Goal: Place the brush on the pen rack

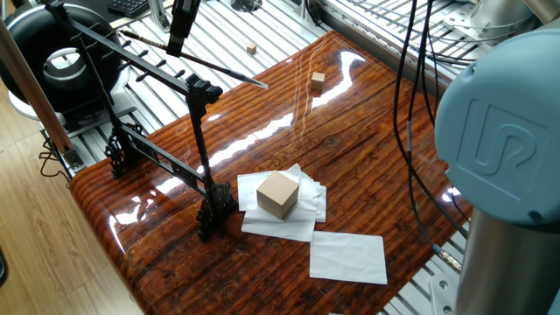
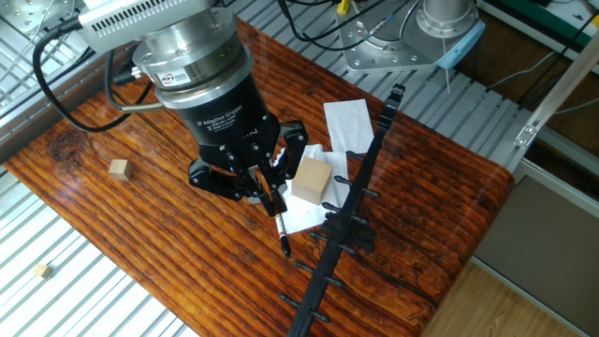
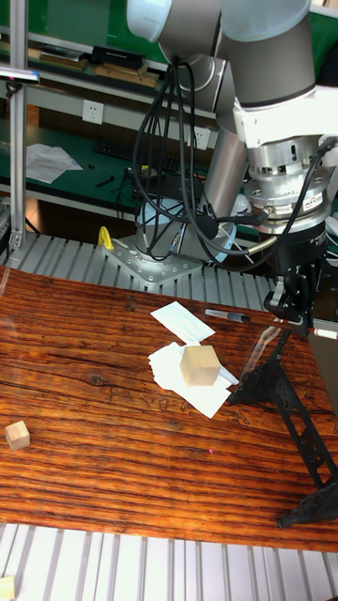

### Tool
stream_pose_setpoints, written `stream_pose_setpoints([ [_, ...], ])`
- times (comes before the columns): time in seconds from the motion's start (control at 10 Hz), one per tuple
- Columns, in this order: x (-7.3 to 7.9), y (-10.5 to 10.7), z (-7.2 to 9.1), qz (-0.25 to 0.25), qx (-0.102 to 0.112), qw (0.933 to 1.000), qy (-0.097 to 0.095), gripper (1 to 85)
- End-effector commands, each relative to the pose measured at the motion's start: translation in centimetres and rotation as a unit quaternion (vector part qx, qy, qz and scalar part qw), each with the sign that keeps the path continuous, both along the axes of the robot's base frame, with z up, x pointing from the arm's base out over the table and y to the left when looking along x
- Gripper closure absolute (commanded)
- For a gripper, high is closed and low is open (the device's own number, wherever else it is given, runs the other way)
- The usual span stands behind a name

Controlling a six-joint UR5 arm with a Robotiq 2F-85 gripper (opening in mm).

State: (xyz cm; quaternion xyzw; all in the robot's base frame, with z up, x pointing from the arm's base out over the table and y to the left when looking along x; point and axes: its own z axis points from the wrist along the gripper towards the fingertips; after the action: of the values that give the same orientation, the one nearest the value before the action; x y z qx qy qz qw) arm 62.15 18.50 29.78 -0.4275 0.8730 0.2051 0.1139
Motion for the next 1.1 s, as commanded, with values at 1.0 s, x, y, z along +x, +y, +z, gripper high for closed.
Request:
stream_pose_setpoints([
  [1.0, -0.51, 0.56, -0.07, -0.004, 0.001, 1.0000, -0.007, 84.3],
])
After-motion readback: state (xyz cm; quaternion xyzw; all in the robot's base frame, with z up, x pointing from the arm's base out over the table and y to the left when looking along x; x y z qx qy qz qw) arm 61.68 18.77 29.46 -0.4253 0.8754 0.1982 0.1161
